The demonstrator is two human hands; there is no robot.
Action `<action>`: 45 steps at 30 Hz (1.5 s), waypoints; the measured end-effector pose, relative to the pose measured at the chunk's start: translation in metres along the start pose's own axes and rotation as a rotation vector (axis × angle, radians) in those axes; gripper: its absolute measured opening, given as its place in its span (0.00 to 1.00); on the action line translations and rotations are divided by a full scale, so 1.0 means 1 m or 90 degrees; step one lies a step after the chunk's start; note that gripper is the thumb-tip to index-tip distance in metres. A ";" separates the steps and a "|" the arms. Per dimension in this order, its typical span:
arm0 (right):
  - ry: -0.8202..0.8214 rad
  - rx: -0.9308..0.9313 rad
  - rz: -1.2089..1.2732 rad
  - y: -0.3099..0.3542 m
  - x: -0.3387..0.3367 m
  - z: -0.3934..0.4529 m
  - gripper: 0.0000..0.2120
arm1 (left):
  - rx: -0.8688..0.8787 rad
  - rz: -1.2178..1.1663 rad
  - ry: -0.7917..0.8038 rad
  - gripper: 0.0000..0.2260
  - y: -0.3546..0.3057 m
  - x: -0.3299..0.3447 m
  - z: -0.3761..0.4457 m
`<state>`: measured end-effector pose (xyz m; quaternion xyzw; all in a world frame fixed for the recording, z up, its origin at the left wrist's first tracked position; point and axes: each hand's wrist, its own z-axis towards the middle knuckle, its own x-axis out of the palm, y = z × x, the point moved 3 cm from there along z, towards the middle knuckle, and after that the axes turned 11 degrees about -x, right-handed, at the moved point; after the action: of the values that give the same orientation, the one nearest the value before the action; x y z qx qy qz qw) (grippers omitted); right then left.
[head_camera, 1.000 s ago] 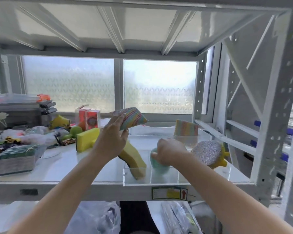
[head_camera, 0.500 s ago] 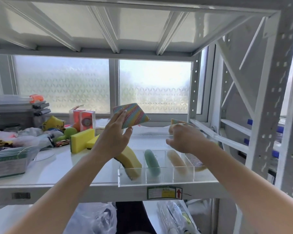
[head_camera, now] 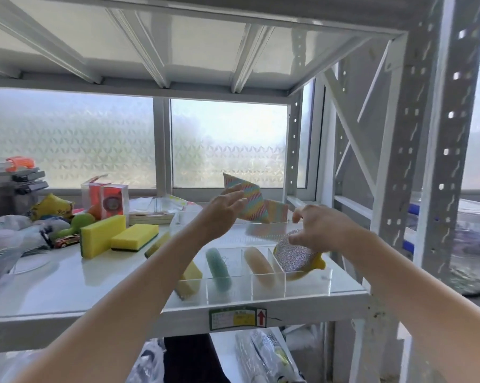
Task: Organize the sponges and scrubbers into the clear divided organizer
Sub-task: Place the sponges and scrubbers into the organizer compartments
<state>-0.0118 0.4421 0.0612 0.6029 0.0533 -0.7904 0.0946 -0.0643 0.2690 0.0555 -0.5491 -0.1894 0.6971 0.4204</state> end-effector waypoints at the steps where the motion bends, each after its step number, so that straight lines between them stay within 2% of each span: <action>1: -0.005 0.003 -0.001 -0.003 -0.001 -0.001 0.24 | -0.016 -0.040 0.016 0.17 -0.003 0.005 0.008; 3: -0.014 0.009 0.000 -0.011 -0.004 -0.004 0.24 | -0.039 -0.087 0.045 0.18 -0.005 0.016 0.026; 6: -0.022 0.026 0.004 -0.023 -0.005 -0.007 0.25 | -0.053 -0.142 0.054 0.25 -0.006 0.029 0.047; 12: -0.030 0.038 0.018 -0.044 0.000 -0.008 0.27 | -0.065 -0.136 0.073 0.32 -0.004 0.049 0.061; 17: -0.050 0.027 0.029 -0.046 0.002 -0.005 0.26 | -0.052 -0.034 0.025 0.26 -0.002 0.046 0.062; 22: -0.065 0.014 0.022 -0.042 0.004 -0.001 0.25 | -0.049 -0.013 0.024 0.16 0.001 0.045 0.060; 35: -0.068 -0.002 0.026 -0.035 0.005 0.002 0.25 | -0.030 0.008 0.029 0.18 0.003 0.052 0.073; 40: -0.067 -0.021 0.048 -0.025 0.000 0.007 0.25 | -0.021 0.001 -0.030 0.20 0.004 0.025 0.071; 45: -0.070 -0.076 0.073 0.018 -0.006 0.024 0.25 | -0.062 0.031 -0.184 0.16 0.037 -0.058 0.061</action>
<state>-0.0293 0.4199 0.0737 0.5538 0.0605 -0.8111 0.1783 -0.1320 0.2134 0.0832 -0.4672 -0.2684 0.7688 0.3445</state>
